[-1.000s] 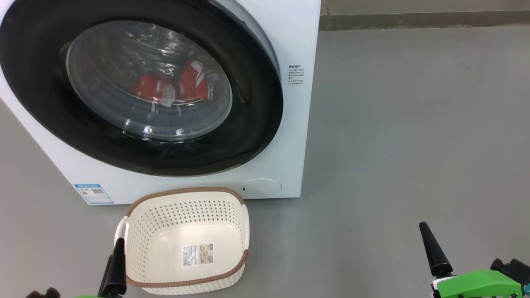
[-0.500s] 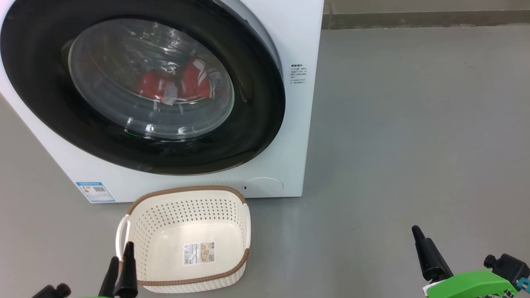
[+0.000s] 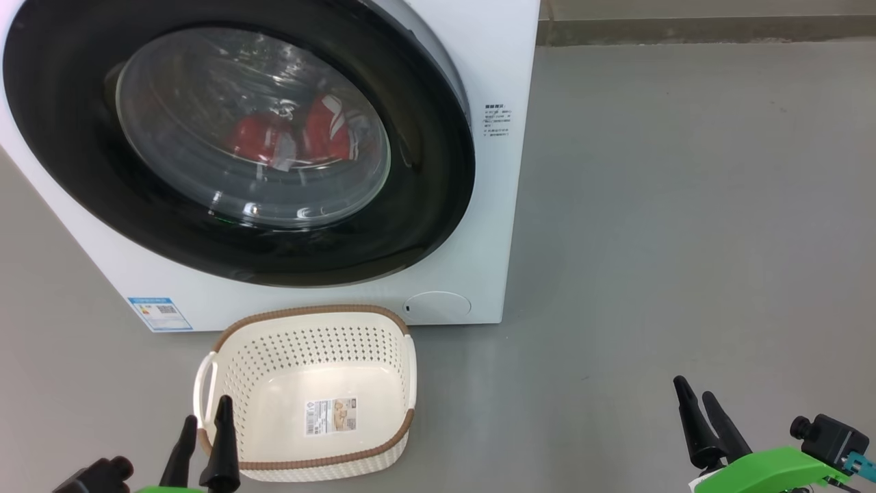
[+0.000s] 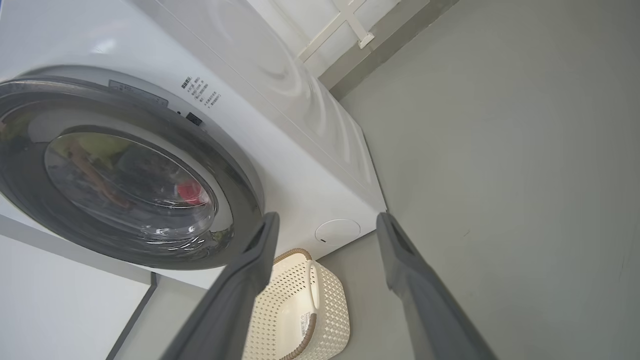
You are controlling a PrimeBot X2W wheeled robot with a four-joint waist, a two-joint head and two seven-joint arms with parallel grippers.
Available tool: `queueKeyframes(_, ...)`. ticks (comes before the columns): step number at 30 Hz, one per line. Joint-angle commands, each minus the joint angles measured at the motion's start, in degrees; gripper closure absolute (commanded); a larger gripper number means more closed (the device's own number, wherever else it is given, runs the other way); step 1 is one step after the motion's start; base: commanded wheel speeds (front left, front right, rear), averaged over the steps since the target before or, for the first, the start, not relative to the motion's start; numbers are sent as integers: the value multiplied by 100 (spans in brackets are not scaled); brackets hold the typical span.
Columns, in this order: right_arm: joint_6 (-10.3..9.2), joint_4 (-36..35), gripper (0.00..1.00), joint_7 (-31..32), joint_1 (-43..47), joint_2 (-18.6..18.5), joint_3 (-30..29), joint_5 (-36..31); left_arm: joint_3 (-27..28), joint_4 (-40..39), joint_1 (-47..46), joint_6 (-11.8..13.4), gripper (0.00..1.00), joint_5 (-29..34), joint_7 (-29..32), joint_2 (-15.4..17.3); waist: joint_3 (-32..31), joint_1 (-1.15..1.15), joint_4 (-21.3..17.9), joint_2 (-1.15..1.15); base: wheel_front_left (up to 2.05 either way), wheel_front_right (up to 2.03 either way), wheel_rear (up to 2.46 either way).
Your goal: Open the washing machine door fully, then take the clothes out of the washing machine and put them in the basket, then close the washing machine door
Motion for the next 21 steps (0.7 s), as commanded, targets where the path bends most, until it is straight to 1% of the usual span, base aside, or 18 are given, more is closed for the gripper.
queueKeyframes(1,5,-137,0,-79,-131,-112,98,-186,75,-185,-117,56,0,216,-87,122,7,0,6,0,0,0,0)
queueKeyframes(21,6,-226,0,-414,-70,-200,210,-1476,-203,-320,-116,240,0,1641,-426,261,55,0,65,0,0,0,0)
